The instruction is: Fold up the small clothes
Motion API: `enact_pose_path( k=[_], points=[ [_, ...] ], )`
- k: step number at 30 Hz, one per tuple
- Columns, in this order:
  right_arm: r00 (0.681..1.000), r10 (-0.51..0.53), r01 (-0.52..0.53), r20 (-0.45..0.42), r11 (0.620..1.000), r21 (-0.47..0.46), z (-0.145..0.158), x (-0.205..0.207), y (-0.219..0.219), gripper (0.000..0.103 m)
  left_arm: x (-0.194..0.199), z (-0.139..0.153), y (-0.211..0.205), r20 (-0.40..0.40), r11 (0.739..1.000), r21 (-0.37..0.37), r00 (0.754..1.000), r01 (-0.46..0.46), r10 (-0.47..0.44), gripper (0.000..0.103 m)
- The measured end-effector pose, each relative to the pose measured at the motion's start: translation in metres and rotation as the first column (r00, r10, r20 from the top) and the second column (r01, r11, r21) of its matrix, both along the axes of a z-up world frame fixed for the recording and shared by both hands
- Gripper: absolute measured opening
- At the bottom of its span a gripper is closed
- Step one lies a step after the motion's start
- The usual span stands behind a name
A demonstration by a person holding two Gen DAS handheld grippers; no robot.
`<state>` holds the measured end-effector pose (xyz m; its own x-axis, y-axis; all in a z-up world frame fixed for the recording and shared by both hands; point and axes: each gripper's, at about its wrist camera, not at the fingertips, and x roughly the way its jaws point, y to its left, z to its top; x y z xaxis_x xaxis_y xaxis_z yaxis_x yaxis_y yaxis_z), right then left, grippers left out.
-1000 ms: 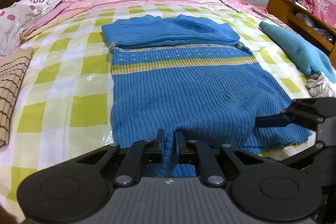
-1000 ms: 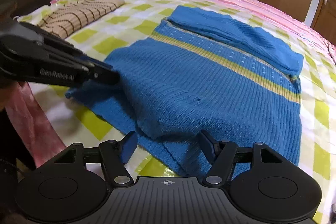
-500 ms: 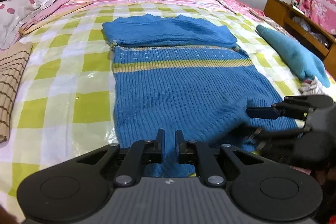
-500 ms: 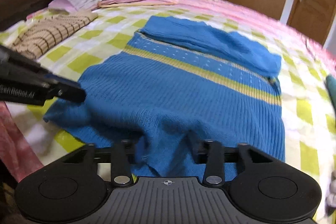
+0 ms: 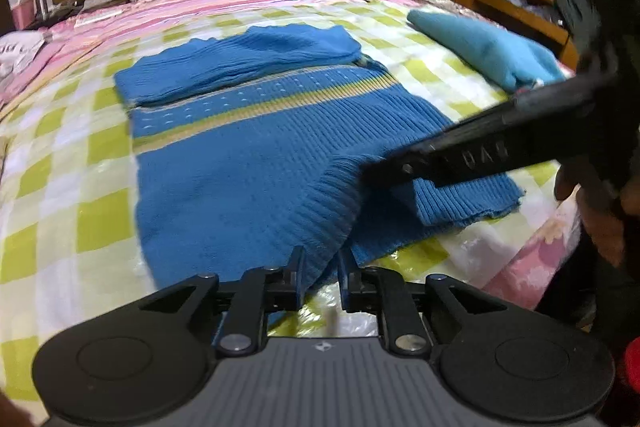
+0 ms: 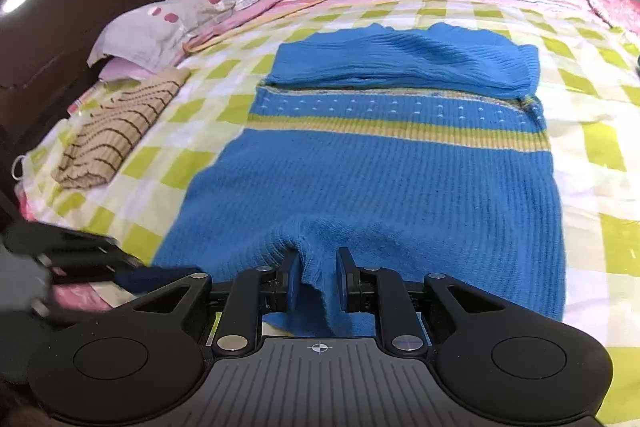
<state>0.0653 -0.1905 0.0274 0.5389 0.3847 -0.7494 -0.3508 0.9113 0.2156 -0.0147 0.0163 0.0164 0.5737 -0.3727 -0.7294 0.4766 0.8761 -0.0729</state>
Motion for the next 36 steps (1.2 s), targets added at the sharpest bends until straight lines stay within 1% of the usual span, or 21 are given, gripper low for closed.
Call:
enact_pose_path(
  k=[2,3,5,8,10,13,14,15,17,19,20,21,22,24,26,27,30,31,32,34,36],
  points=[
    [1.000,0.001,-0.001,-0.006,1.000,0.011,0.001,0.003,0.000,0.017,0.001,-0.005,-0.010,0.030,0.999,0.040,1.000,-0.003,0.001,0.029],
    [1.000,0.000,0.000,-0.009,1.000,0.017,0.001,0.004,0.000,0.017,0.001,-0.007,-0.015,0.046,0.998,0.063,0.999,-0.004,0.001,0.030],
    [1.000,-0.003,0.003,-0.019,0.999,0.037,0.002,0.007,-0.001,0.017,0.003,-0.012,-0.023,0.079,0.993,0.121,0.997,-0.008,-0.002,0.030],
    [0.999,-0.012,0.014,-0.031,0.998,0.065,0.004,0.011,-0.004,0.017,0.004,-0.018,-0.030,0.094,0.986,0.167,0.996,-0.010,-0.005,0.031],
    [0.999,-0.020,0.023,-0.037,0.997,0.080,0.003,0.014,-0.006,0.017,0.005,-0.020,-0.031,0.116,0.980,0.193,0.993,-0.036,0.014,0.031],
    [0.998,-0.021,0.025,-0.051,0.995,0.099,0.003,0.015,-0.010,0.018,0.011,-0.020,-0.026,0.121,0.976,0.194,0.990,-0.101,0.078,0.031],
    [0.998,-0.006,0.012,-0.055,0.995,0.097,0.003,0.014,-0.010,0.021,0.014,-0.019,-0.022,0.114,0.975,0.180,0.988,-0.128,0.108,0.030],
    [0.998,0.012,-0.007,-0.056,0.996,0.089,0.002,0.012,-0.010,0.025,0.016,-0.017,-0.017,0.108,0.976,0.164,0.986,-0.145,0.128,0.029],
    [0.998,0.060,-0.059,-0.031,0.998,0.029,0.001,0.002,-0.007,0.027,0.019,-0.012,-0.008,0.101,0.977,0.119,0.981,-0.176,0.164,0.029],
    [0.995,0.104,-0.104,0.000,0.994,-0.040,-0.002,-0.012,-0.001,0.040,0.021,-0.006,-0.002,0.107,0.975,0.093,0.976,-0.201,0.191,0.028],
    [0.991,0.130,-0.128,0.018,0.989,-0.078,-0.004,-0.018,0.003,0.043,0.022,-0.004,0.000,0.109,0.974,0.086,0.974,-0.208,0.198,0.028],
    [0.987,0.156,-0.151,0.036,0.982,-0.116,-0.008,-0.024,0.009,0.051,0.023,-0.002,0.001,0.109,0.974,0.079,0.973,-0.211,0.202,0.028],
    [0.983,0.175,-0.164,0.057,0.975,-0.150,-0.010,-0.028,0.013,0.056,0.024,-0.001,0.002,0.105,0.975,0.070,0.973,-0.212,0.204,0.028],
    [0.973,0.209,-0.184,0.097,0.959,-0.216,-0.017,-0.034,0.024,0.057,0.026,0.001,0.002,0.101,0.975,0.059,0.973,-0.212,0.206,0.027],
    [0.964,0.228,-0.182,0.139,0.942,-0.283,-0.024,-0.037,0.034,0.057,0.025,0.003,0.002,0.105,0.976,0.057,0.974,-0.209,0.203,0.027],
    [0.960,0.228,-0.169,0.162,0.935,-0.312,-0.026,-0.038,0.038,0.056,0.024,0.003,0.002,0.108,0.977,0.056,0.974,-0.206,0.199,0.027],
    [0.953,0.217,-0.131,0.210,0.923,-0.361,-0.028,-0.037,0.040,0.051,0.018,0.006,0.006,0.107,0.981,0.051,0.978,-0.187,0.181,0.027],
    [0.953,0.211,-0.120,0.219,0.923,-0.367,-0.027,-0.037,0.039,0.045,0.016,0.006,0.007,0.103,0.983,0.049,0.980,-0.179,0.173,0.027],
    [0.954,0.201,-0.112,0.221,0.926,-0.359,-0.025,-0.036,0.036,0.041,0.014,0.006,0.007,0.102,0.984,0.049,0.981,-0.170,0.164,0.027],
    [0.962,0.178,-0.107,0.205,0.943,-0.316,-0.018,-0.034,0.031,0.021,0.011,0.006,0.008,0.109,0.985,0.058,0.982,-0.162,0.155,0.027],
    [0.974,0.152,-0.107,0.171,0.964,-0.245,-0.011,-0.029,0.023,0.013,0.009,0.007,0.009,0.111,0.987,0.053,0.983,-0.152,0.146,0.027]
  ],
)
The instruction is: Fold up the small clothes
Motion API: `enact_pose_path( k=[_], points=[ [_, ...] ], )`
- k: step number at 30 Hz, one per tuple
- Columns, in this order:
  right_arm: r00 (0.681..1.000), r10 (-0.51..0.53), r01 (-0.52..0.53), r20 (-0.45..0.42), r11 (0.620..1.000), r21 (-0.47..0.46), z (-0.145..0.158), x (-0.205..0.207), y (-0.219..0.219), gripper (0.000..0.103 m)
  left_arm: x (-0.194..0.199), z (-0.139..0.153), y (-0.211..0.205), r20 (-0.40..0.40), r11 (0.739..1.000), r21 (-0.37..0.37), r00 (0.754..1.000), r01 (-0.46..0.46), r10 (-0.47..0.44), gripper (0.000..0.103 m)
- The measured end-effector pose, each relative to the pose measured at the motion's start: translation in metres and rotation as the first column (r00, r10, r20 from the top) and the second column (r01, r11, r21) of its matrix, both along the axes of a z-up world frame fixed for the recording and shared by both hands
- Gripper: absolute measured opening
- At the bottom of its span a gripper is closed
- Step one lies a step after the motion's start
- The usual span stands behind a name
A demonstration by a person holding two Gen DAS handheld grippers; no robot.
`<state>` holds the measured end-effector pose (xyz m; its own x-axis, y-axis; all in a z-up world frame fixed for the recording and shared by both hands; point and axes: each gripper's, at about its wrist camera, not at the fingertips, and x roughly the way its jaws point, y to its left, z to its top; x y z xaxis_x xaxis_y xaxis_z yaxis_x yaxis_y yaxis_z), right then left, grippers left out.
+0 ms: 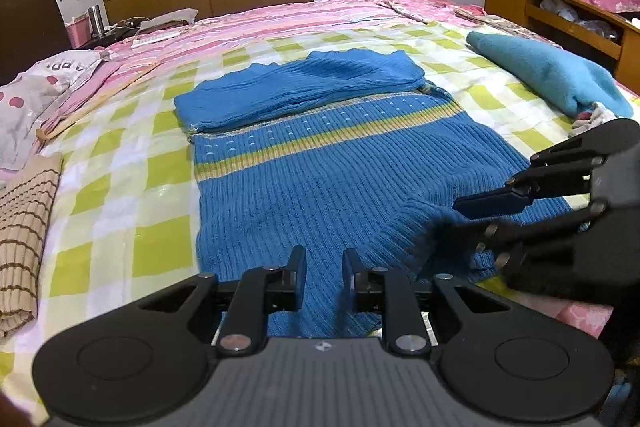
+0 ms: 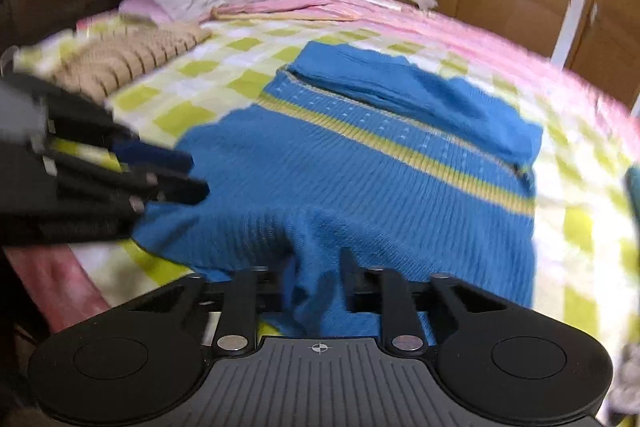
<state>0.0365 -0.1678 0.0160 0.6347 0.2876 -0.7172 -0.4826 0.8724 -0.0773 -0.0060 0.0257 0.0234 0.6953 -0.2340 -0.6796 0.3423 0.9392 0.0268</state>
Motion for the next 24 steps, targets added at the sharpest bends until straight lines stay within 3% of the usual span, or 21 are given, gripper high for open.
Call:
enact_pose_path(
  k=[4,10,16,18,20,22,23,24],
  points=[
    [0.995,-0.023,0.035,-0.095,0.992,0.125,0.010,0.008,-0.014,0.008,-0.010,0.001,-0.003,-0.010,0.995,-0.020,0.995,0.101,-0.101,0.028],
    [0.977,-0.044,0.099,-0.209,0.961,0.258,0.016,0.021,-0.025,0.005,-0.024,-0.017,-0.034,0.005,0.977,0.102,0.982,0.187,-0.189,0.035],
    [0.974,-0.044,0.107,-0.220,0.953,0.282,0.021,0.026,-0.027,0.005,-0.018,-0.035,-0.057,0.070,0.951,0.266,0.981,0.154,-0.179,0.037],
    [0.974,-0.049,0.112,-0.220,0.951,0.287,0.022,0.025,-0.029,0.005,-0.015,-0.035,-0.055,0.082,0.953,0.279,0.986,0.116,-0.144,0.033],
    [0.977,-0.039,0.097,-0.208,0.957,0.272,0.023,0.021,-0.031,0.011,-0.009,-0.030,-0.044,0.063,0.972,0.223,0.994,0.075,-0.091,0.020],
    [0.985,-0.008,0.045,-0.170,0.975,0.215,0.023,0.012,-0.030,0.023,-0.004,-0.023,-0.031,0.057,0.987,0.162,0.998,0.025,-0.035,0.019],
    [0.989,0.006,0.020,-0.146,0.985,0.172,0.021,0.005,-0.028,0.030,-0.003,-0.019,-0.026,0.061,0.990,0.142,0.998,0.006,-0.015,0.017],
    [0.992,0.016,0.001,-0.126,0.991,0.135,0.019,-0.001,-0.025,0.048,-0.002,-0.015,-0.022,0.066,0.992,0.123,0.998,-0.011,0.003,0.017]
  ],
)
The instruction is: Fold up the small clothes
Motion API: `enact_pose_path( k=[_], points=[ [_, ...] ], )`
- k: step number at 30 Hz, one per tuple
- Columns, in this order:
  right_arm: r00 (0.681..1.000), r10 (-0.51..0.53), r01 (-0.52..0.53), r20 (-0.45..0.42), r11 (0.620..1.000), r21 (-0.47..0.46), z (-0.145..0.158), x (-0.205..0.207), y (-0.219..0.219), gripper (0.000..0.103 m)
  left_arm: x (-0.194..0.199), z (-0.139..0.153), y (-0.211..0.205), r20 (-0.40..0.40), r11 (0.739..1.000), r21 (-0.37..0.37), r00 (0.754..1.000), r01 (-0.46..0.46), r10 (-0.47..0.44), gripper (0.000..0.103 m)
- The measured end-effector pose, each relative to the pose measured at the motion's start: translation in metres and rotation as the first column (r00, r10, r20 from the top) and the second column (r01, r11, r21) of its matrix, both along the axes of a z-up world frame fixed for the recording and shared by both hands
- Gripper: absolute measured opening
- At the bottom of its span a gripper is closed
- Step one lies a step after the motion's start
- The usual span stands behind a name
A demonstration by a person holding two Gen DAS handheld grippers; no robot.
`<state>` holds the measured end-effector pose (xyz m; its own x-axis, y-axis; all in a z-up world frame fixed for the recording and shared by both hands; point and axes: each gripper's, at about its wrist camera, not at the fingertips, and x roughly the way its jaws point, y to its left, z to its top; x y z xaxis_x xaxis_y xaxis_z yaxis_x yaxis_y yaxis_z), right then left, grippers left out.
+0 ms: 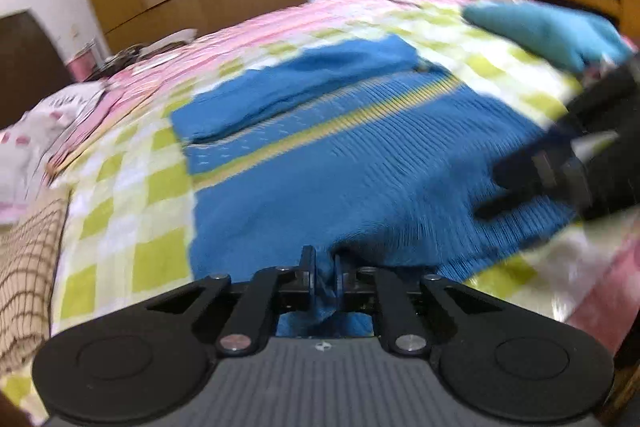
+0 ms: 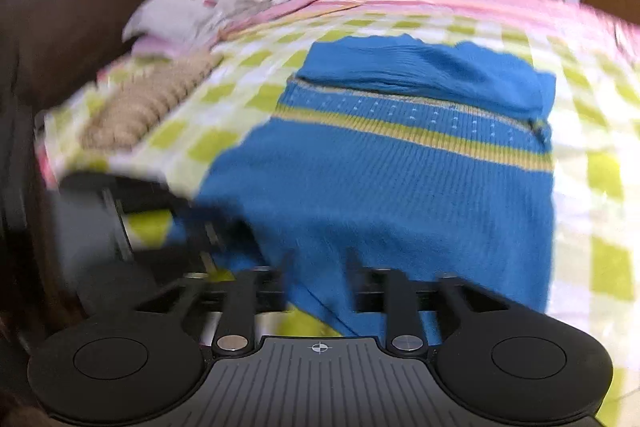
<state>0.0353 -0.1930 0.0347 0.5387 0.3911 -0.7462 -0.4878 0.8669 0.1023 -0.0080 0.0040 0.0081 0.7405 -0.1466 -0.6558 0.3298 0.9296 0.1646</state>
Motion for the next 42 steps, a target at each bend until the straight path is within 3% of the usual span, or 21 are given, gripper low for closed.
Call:
enact_pose_path(
  k=[1,4,8,11,13,16,19,25,29,33,34,36,39,42],
  points=[
    [1.000,0.018,-0.017,0.026,0.999,-0.036,-0.004,-0.006,0.004,0.061,0.001,0.004,0.003,0.004,1.000,-0.019,1.000,-0.011,0.011,0.016],
    [0.992,0.077,-0.062,0.096,0.987,-0.145,-0.017,-0.018,0.020,0.062,0.001,0.014,0.010,0.006,0.998,-0.064,1.000,-0.024,0.025,0.015],
    [0.991,0.072,-0.050,0.115,0.981,-0.185,-0.033,-0.014,0.032,0.061,-0.003,0.022,0.012,-0.001,0.995,-0.103,1.000,-0.016,0.016,0.015],
    [0.993,0.031,-0.013,0.111,0.986,-0.164,-0.037,-0.006,0.033,0.054,-0.005,0.024,0.009,-0.010,0.993,-0.119,1.000,-0.004,0.003,0.015],
    [0.993,0.007,0.015,0.114,0.982,-0.188,-0.039,0.000,0.033,0.028,-0.003,0.023,0.010,-0.017,0.992,-0.126,1.000,-0.003,0.001,0.015],
    [0.997,-0.018,0.030,0.070,0.984,-0.174,-0.037,0.003,0.023,0.009,-0.004,0.022,0.013,-0.030,0.992,-0.124,1.000,0.000,-0.003,0.015],
    [0.997,-0.034,0.046,0.066,0.981,-0.190,-0.029,-0.005,0.009,0.003,-0.010,0.022,0.018,-0.068,0.991,-0.130,0.997,0.020,-0.029,0.015],
    [1.000,-0.019,0.016,-0.013,0.984,-0.177,-0.009,-0.022,-0.021,0.003,-0.026,0.021,0.021,-0.098,0.992,-0.072,0.989,0.100,-0.107,0.015],
    [0.998,-0.026,0.018,-0.058,0.991,-0.132,-0.004,-0.023,-0.030,0.005,-0.022,0.026,0.023,-0.067,0.993,-0.090,0.994,0.078,-0.084,0.015],
    [0.992,-0.125,0.125,0.003,0.984,-0.129,0.000,-0.012,-0.044,0.027,-0.007,0.022,0.020,-0.076,0.986,-0.151,0.994,0.065,-0.077,0.015],
    [0.989,-0.149,0.148,0.004,0.978,-0.146,-0.003,-0.008,-0.047,0.034,-0.004,0.019,0.017,-0.081,0.987,-0.148,0.994,0.065,-0.077,0.015],
    [0.977,-0.213,0.211,0.010,0.959,-0.192,-0.010,-0.007,-0.057,0.037,0.000,0.011,0.013,-0.095,0.990,-0.126,0.992,0.067,-0.080,0.015],
    [0.957,-0.289,0.280,-0.015,0.940,-0.192,-0.015,-0.011,-0.074,0.050,0.004,-0.002,0.014,-0.142,0.994,-0.101,0.988,0.050,-0.064,0.015],
    [0.945,-0.327,0.315,-0.014,0.919,-0.238,-0.025,-0.010,-0.079,0.053,0.008,-0.014,0.018,-0.190,0.997,-0.075,0.981,0.022,-0.036,0.015]
  ],
)
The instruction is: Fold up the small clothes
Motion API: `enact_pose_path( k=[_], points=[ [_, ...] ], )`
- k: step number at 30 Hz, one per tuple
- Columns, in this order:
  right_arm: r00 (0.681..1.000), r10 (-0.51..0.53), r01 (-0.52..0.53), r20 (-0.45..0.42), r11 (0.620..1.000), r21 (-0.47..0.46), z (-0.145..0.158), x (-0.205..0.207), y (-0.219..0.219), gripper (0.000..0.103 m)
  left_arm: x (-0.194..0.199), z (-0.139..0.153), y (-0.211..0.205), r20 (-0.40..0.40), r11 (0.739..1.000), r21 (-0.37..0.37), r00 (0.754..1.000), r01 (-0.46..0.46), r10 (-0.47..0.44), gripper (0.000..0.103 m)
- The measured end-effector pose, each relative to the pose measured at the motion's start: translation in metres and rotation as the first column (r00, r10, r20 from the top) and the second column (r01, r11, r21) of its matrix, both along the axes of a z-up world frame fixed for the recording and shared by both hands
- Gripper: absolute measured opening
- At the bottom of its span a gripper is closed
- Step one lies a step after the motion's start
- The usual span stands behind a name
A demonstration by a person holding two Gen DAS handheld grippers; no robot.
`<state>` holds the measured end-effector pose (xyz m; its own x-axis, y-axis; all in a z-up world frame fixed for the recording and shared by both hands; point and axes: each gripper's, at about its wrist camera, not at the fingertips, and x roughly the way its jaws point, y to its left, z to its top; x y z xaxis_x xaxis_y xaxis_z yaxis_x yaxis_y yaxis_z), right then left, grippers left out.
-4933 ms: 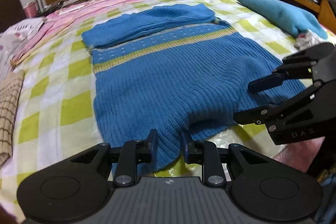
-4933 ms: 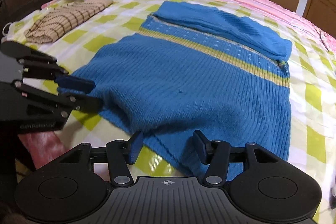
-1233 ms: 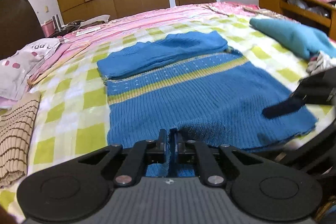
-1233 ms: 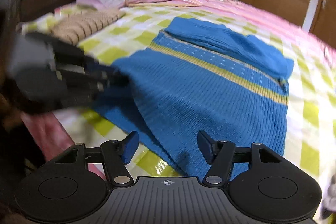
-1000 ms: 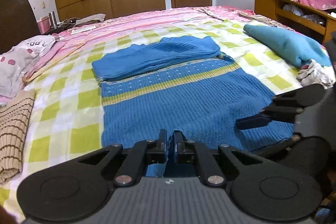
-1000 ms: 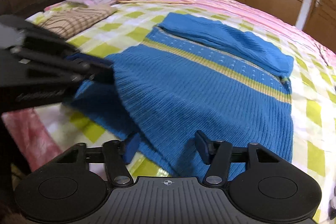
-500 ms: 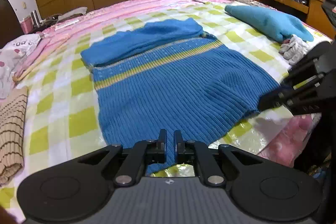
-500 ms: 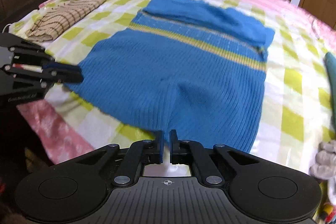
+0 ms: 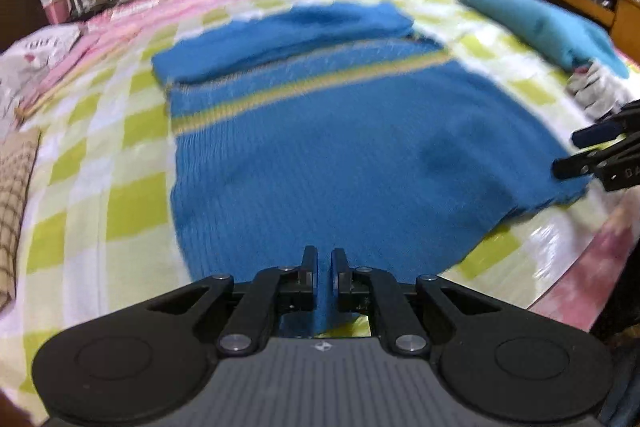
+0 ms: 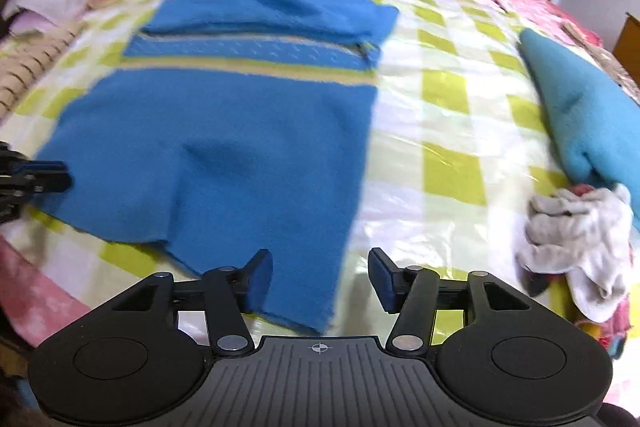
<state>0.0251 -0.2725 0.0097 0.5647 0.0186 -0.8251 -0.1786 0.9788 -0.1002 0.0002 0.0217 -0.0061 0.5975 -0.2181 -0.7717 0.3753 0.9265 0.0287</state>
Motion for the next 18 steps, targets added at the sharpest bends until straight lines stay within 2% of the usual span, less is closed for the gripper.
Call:
enact_pose_path(
  k=[3,5,6,7,9,13,17,18],
  points=[
    [0.999,-0.005,0.007,-0.036,0.999,0.047,-0.008,0.007,-0.003,0.051,-0.002,0.002,0.000,0.004,1.000,0.008,1.000,0.004,-0.004,0.015],
    [0.999,0.022,-0.019,-0.046,0.999,0.047,-0.007,0.012,-0.005,0.030,-0.004,0.005,0.002,0.012,1.000,0.019,1.000,0.006,-0.007,0.015],
    [0.998,0.025,-0.022,-0.058,0.999,0.047,-0.005,0.013,-0.008,0.016,-0.005,0.007,0.004,0.013,1.000,0.018,1.000,0.005,-0.005,0.015],
    [0.998,0.021,-0.019,-0.062,0.999,0.035,-0.002,0.015,-0.013,0.010,-0.005,0.009,0.008,0.017,1.000,0.018,1.000,-0.003,0.002,0.015],
    [0.998,-0.008,0.008,-0.054,1.000,0.009,0.002,0.018,-0.026,0.009,-0.005,0.013,0.016,0.030,1.000,0.014,0.999,-0.027,0.027,0.015],
    [0.996,-0.066,0.069,-0.059,0.996,0.056,0.008,0.017,-0.046,0.008,0.004,0.016,0.034,0.029,0.994,-0.008,0.993,-0.112,0.112,0.016],
    [0.996,-0.065,0.072,-0.067,0.992,0.107,0.009,0.018,-0.049,0.010,0.020,0.006,0.047,-0.058,0.983,-0.069,0.985,-0.167,0.164,0.019],
    [0.996,-0.063,0.072,-0.069,0.988,0.137,0.010,0.019,-0.051,0.016,0.022,0.003,0.049,-0.076,0.981,-0.081,0.983,-0.176,0.170,0.020]
  ],
)
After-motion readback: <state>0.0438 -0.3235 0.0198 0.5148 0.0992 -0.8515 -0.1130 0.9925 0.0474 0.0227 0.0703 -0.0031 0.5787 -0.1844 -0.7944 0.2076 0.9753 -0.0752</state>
